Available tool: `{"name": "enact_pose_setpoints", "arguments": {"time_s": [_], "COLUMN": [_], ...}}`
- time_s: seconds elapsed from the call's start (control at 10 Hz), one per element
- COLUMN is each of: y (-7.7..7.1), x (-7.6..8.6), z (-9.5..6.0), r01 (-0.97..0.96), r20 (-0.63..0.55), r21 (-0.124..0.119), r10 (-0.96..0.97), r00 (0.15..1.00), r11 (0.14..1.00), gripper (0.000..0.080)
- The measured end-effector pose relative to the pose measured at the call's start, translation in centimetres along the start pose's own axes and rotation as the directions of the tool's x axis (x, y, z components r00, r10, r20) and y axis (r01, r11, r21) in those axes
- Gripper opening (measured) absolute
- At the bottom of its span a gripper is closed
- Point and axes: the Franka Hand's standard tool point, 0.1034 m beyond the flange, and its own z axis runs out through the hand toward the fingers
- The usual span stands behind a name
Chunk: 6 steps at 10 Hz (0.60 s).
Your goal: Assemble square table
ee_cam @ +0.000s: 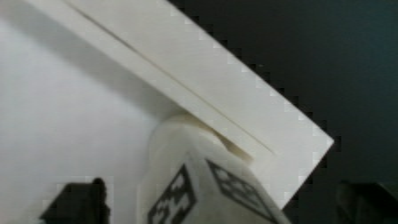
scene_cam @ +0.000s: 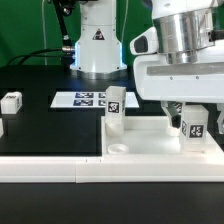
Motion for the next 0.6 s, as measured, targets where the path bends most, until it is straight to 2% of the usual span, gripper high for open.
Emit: {"name": "enact_pose_setpoints", "arguments": {"time_s": [0.1, 0.2, 0.3, 0.4, 0.5, 0.6], "y": [0.01, 0.11, 0.22, -0.34, -0.73, -0.57], "x": [0.00, -0.07, -0.22, -0.22, -0.35, -0.16], "z": [0.01, 0.01, -0.13, -0.43, -0.43, -0.37], "r01": [0.063, 0.163, 0.390, 0.578, 0.685, 0.681], "r20": [0.000, 0.003, 0.022, 0.045, 0.068, 0.061], "r21": [0.000, -0.012, -0.053, -0.074, -0.079, -0.081], "r10": [-0.063, -0.163, -0.390, -0.576, -0.682, -0.678], "r00": [0.998, 0.987, 0.921, 0.816, 0.729, 0.733], "r11": [0.998, 0.987, 0.919, 0.813, 0.724, 0.728], "gripper": [0.0648, 0.0648, 0.0649, 0.0649, 0.0649, 0.0649]}}
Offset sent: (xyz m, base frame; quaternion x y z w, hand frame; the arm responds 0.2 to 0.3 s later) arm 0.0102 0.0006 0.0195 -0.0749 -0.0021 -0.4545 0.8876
